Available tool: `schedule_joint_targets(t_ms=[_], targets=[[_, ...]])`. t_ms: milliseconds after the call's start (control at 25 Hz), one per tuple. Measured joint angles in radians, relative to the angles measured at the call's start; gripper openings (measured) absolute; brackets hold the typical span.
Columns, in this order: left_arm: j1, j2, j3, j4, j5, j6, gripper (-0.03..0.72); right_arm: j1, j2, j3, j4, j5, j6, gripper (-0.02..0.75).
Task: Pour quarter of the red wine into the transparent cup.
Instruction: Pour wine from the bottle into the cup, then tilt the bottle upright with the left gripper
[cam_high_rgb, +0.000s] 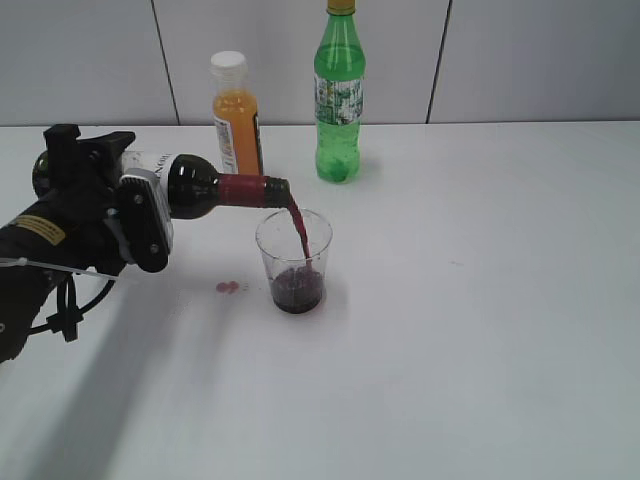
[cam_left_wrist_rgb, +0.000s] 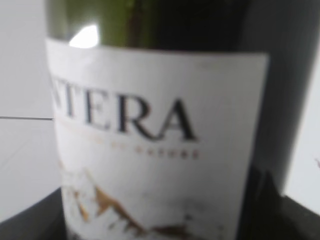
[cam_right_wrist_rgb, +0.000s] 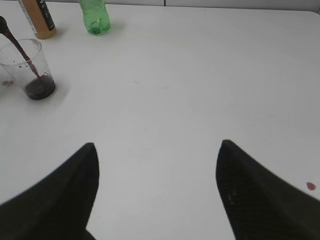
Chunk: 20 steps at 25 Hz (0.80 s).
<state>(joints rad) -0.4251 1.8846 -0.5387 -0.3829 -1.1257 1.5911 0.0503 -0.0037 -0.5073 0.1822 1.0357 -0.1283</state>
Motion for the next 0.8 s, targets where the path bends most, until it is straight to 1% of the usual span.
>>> schedule_joint_targets(t_ms=[160, 240, 320, 400, 520, 560, 680, 760, 800], targets=[[0.0, 0.0, 0.0, 0.0, -0.001, 0.0, 0.554, 0.0, 0.0, 0.0, 0.0, 0.0, 0.0, 0.585], [0.0, 0.0, 0.0, 0.002, -0.001, -0.023, 0.554, 0.0, 0.0, 0.0, 0.0, 0.0, 0.0, 0.585], [0.0, 0.0, 0.0, 0.004, -0.001, -0.079, 0.554, 0.0, 0.0, 0.0, 0.0, 0.0, 0.0, 0.585], [0.0, 0.0, 0.0, 0.02, -0.001, -0.182, 0.554, 0.0, 0.0, 0.0, 0.0, 0.0, 0.0, 0.585], [0.0, 0.0, 0.0, 0.073, -0.001, -0.399, 0.554, 0.0, 0.0, 0.0, 0.0, 0.0, 0.0, 0.585], [0.0, 0.0, 0.0, 0.097, -0.001, -0.487, 0.554, 0.0, 0.0, 0.0, 0.0, 0.0, 0.0, 0.585], [-0.001, 0.0, 0.0, 0.15, -0.001, -0.797, 0.554, 0.0, 0.0, 0.0, 0.0, 0.0, 0.0, 0.585], [-0.001, 0.0, 0.0, 0.16, -0.002, -1.039, 0.554, 0.0, 0.0, 0.0, 0.0, 0.001, 0.0, 0.585], [-0.002, 0.0, 0.0, 0.16, -0.003, -1.14, 0.554, 0.0, 0.0, 0.0, 0.0, 0.001, 0.0, 0.585]])
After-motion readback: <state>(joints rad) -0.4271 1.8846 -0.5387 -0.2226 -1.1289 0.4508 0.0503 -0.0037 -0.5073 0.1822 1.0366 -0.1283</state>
